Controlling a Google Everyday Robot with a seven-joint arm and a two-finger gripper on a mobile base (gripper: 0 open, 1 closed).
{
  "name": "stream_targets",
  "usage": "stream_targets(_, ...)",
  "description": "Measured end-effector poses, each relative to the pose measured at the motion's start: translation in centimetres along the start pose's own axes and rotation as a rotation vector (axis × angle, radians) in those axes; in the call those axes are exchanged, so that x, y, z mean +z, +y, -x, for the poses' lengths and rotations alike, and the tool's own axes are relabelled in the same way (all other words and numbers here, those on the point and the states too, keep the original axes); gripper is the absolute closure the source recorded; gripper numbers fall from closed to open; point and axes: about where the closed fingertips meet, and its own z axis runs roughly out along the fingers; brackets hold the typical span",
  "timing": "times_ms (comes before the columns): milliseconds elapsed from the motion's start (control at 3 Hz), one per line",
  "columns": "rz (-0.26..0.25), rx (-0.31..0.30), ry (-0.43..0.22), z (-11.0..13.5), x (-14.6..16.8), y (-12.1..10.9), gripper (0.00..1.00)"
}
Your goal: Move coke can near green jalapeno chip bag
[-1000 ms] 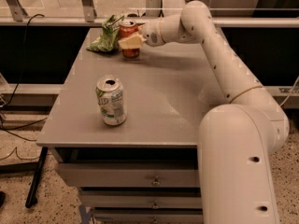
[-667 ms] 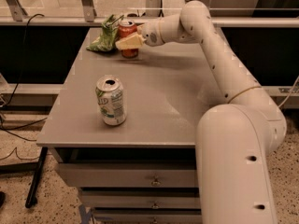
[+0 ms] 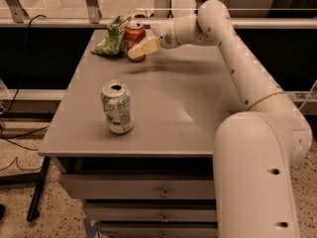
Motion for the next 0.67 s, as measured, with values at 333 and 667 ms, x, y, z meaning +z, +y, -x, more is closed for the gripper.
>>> stream_targets(333,-0.085,-0.017,0.023,-0.1,-4.8,-1.4,0.00)
stream_targets(667,-0.201,-0.021,0.036,-0.2,-11.5,-2.8,0.00)
